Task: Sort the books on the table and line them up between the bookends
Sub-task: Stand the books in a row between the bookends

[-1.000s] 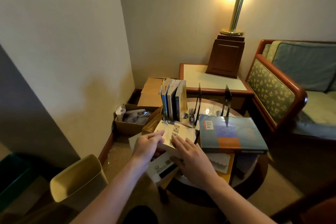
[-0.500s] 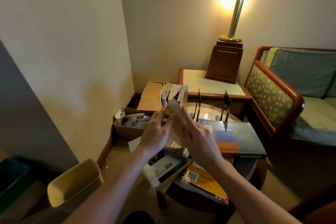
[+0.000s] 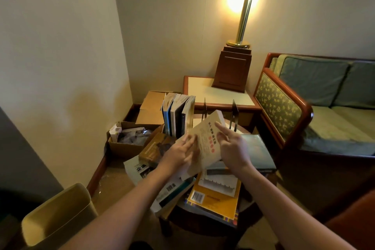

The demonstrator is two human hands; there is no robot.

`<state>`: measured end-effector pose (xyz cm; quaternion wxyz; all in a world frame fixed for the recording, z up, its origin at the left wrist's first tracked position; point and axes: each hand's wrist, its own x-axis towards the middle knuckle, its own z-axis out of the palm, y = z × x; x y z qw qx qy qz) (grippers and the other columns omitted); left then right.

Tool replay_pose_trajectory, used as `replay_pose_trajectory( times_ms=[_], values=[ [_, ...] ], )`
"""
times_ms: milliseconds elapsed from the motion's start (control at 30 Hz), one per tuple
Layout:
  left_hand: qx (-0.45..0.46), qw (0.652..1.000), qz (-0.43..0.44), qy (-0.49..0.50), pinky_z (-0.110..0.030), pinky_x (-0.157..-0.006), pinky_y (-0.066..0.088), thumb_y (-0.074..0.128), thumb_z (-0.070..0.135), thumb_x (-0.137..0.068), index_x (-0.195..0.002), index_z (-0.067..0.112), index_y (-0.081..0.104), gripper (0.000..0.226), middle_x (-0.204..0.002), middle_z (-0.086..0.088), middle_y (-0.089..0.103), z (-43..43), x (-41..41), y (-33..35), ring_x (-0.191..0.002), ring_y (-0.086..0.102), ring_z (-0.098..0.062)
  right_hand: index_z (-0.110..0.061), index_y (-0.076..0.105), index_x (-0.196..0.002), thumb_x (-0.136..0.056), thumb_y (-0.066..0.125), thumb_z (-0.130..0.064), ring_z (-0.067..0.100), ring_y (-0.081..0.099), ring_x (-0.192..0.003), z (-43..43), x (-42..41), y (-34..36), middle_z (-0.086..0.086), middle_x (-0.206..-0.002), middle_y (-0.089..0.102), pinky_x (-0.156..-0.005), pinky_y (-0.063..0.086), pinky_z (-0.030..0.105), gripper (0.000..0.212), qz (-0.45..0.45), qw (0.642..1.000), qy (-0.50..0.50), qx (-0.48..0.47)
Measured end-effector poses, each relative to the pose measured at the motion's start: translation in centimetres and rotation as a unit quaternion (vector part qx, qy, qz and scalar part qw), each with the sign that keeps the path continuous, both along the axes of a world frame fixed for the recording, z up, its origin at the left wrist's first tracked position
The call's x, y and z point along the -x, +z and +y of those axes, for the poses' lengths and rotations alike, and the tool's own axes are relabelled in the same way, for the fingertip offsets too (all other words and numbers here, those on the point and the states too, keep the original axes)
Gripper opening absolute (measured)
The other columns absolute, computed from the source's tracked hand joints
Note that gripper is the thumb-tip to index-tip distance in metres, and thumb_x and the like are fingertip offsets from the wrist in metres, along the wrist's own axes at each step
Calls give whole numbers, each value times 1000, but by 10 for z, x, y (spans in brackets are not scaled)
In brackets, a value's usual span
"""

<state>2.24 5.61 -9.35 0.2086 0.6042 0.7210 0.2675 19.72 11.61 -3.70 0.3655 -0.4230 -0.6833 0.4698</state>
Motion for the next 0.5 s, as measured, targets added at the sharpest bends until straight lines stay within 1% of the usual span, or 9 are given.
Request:
replay_pose_trajectory(
  times_ms=[67,133,167,300,400,500],
  values=[
    [58,998,26,14,-48,-122,26,42,44,-105,-158,33,19,59,-168,6,8,4,12,-9,-154,16,-23,-28,50,-145,-104,47,-18,27,63,-112,6,-1,-7,11,-135,59,-76,63,38,43,-17,1000,-16,19],
    [101,993,56,38,-55,-122,22,38,52,-104,-158,34,18,61,-169,4,8,6,28,-15,-155,11,-25,-27,47,-148,-103,48,-18,22,67,-102,12,-2,-9,11,-131,62,-72,64,41,45,-40,998,-29,44],
    [117,989,74,46,-55,-122,20,36,54,-103,-159,33,17,62,-169,3,8,7,37,-17,-155,9,-26,-26,45,-149,-103,50,-18,22,69,-100,15,-3,-9,11,-129,63,-71,64,41,47,-48,997,-31,56],
    [152,978,130,67,-58,-123,13,32,63,-100,-159,35,14,67,-169,2,5,10,69,-30,-155,6,-32,-27,41,-150,-98,60,-15,27,69,-105,25,-4,0,11,-124,64,-69,64,45,57,-91,993,-13,76],
    [175,967,173,62,-59,-123,5,29,67,-99,-159,38,8,70,-169,2,2,16,82,-39,-155,-2,-34,-25,41,-151,-99,58,-14,28,66,-110,29,-1,9,9,-125,62,-73,63,47,56,-119,991,5,59],
    [199,960,193,39,-59,-123,-5,23,72,-96,-159,41,0,74,-169,1,-3,24,88,-49,-154,-11,-36,-26,42,-150,-99,56,-12,29,63,-114,32,2,19,10,-129,62,-75,62,47,54,-150,989,5,15]
  ],
)
